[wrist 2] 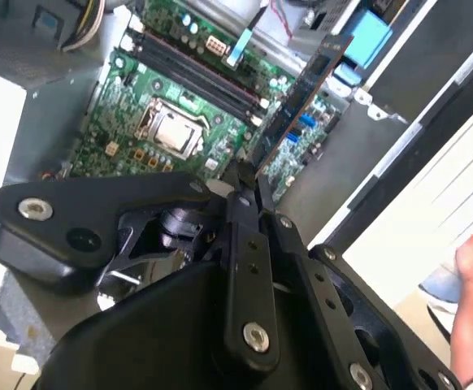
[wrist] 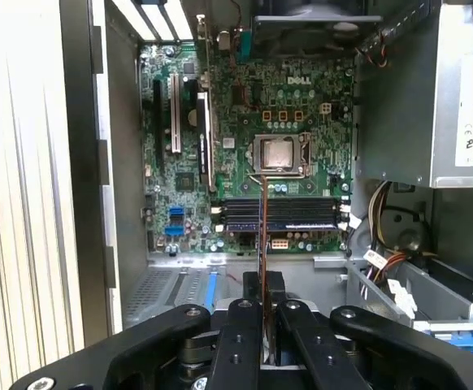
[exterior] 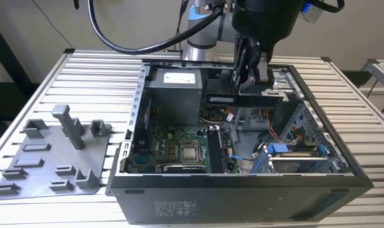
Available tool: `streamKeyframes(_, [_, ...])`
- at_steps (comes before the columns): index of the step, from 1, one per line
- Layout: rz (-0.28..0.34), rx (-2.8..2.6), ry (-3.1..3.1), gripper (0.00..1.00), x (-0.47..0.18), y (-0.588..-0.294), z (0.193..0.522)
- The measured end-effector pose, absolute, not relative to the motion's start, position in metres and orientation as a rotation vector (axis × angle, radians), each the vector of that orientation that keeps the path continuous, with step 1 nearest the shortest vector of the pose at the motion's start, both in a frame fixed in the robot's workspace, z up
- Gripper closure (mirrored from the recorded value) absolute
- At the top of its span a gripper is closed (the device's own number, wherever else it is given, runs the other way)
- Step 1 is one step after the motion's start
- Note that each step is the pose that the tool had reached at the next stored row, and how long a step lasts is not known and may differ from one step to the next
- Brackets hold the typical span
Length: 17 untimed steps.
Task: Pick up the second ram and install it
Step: 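Pick up the second ram and move it above second insertion slot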
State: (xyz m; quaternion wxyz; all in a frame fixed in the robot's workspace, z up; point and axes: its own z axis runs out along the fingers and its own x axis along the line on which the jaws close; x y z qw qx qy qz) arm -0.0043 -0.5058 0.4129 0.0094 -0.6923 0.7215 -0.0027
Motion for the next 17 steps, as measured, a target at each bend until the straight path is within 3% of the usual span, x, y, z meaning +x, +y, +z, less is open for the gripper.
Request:
streamKeyframes(6, [-0.009, -2.163, 2.252, 0.86, -0.004, -0.501, 0.413])
streamKeyframes(17, [-0.009, -2.163, 2.252, 0.86, -0.004, -0.460, 0.413])
